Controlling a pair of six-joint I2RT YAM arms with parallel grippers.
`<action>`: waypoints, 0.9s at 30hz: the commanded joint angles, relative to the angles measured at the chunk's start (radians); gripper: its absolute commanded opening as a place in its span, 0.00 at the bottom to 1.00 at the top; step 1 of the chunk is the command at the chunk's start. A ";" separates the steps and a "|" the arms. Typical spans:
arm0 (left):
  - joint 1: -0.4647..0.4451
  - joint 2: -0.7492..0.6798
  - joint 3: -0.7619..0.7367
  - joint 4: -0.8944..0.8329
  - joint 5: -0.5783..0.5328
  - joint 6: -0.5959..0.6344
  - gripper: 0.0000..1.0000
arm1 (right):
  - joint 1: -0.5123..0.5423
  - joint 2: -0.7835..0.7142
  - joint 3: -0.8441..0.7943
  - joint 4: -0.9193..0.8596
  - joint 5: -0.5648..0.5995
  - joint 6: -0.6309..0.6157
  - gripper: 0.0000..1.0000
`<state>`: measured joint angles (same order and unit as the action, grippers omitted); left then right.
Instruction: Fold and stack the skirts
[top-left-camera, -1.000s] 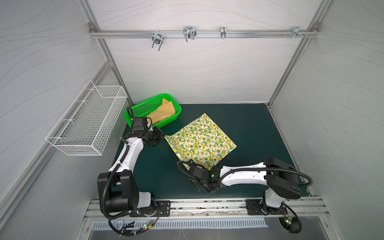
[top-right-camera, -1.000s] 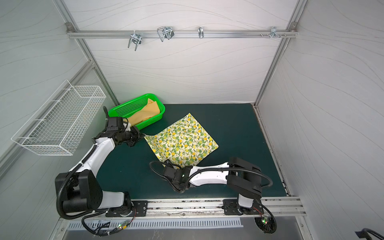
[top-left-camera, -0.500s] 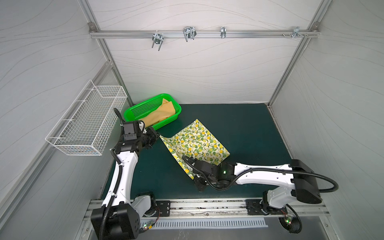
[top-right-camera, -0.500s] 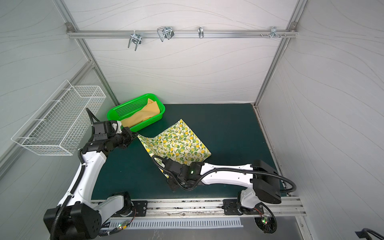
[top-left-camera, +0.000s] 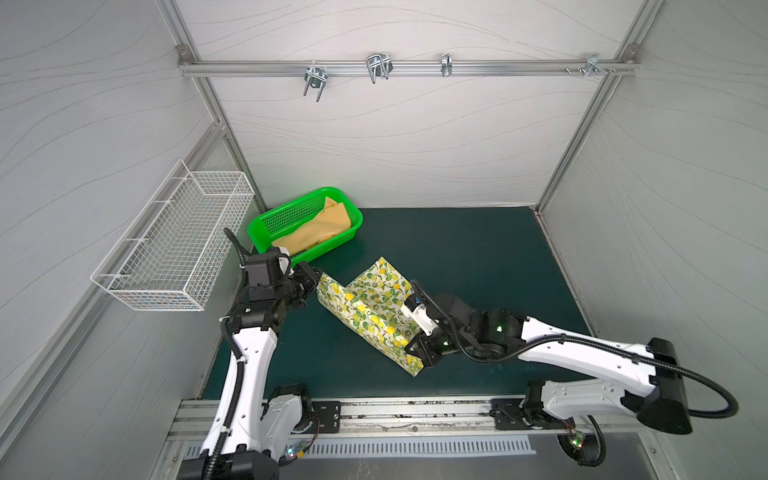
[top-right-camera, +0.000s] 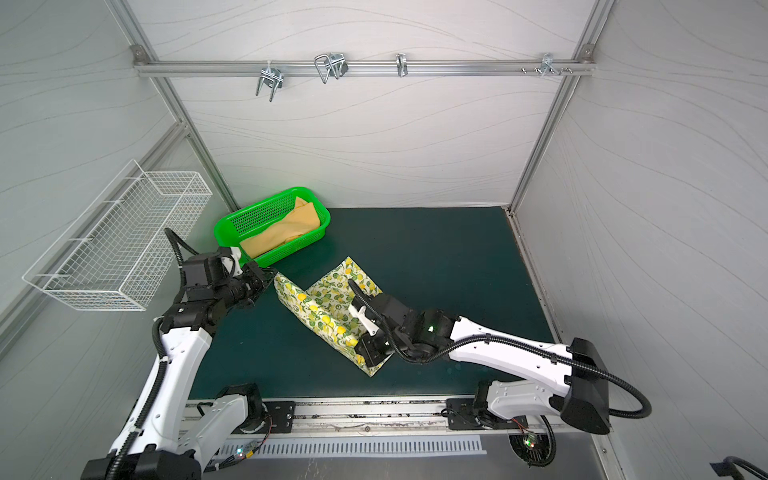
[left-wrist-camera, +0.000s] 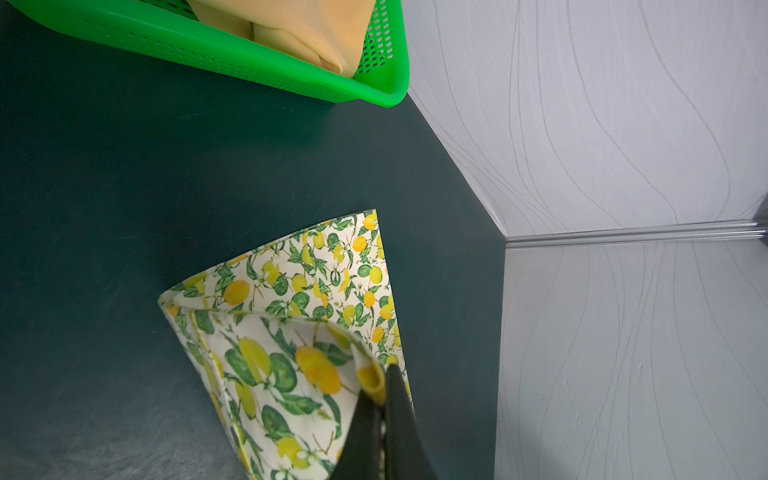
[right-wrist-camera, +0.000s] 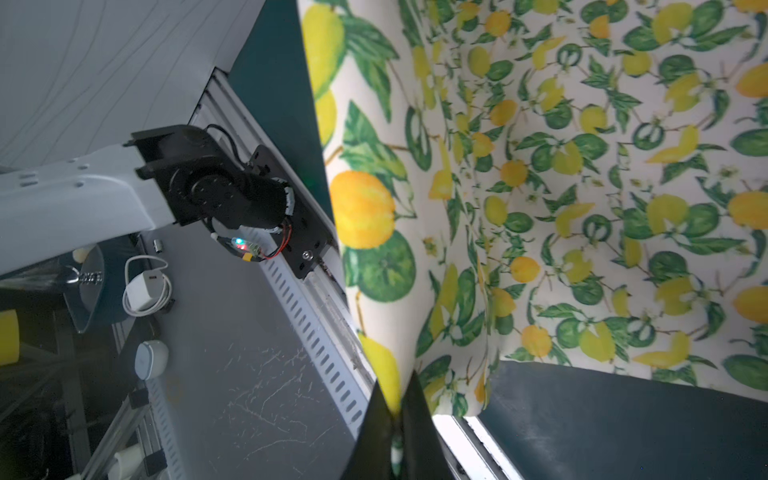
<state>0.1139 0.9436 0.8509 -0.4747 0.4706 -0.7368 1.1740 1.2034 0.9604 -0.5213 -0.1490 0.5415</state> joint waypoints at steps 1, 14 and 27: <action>-0.052 0.053 0.027 0.115 -0.047 -0.031 0.00 | -0.060 -0.015 -0.027 -0.054 -0.060 -0.014 0.06; -0.217 0.453 0.223 0.248 -0.090 -0.066 0.00 | -0.218 0.025 -0.092 -0.053 -0.104 -0.008 0.06; -0.274 0.748 0.343 0.277 -0.063 -0.056 0.00 | -0.372 0.099 -0.167 0.009 -0.167 -0.005 0.10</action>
<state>-0.1566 1.6573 1.1263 -0.2596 0.4122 -0.7944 0.8227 1.2819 0.8150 -0.5076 -0.2787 0.5316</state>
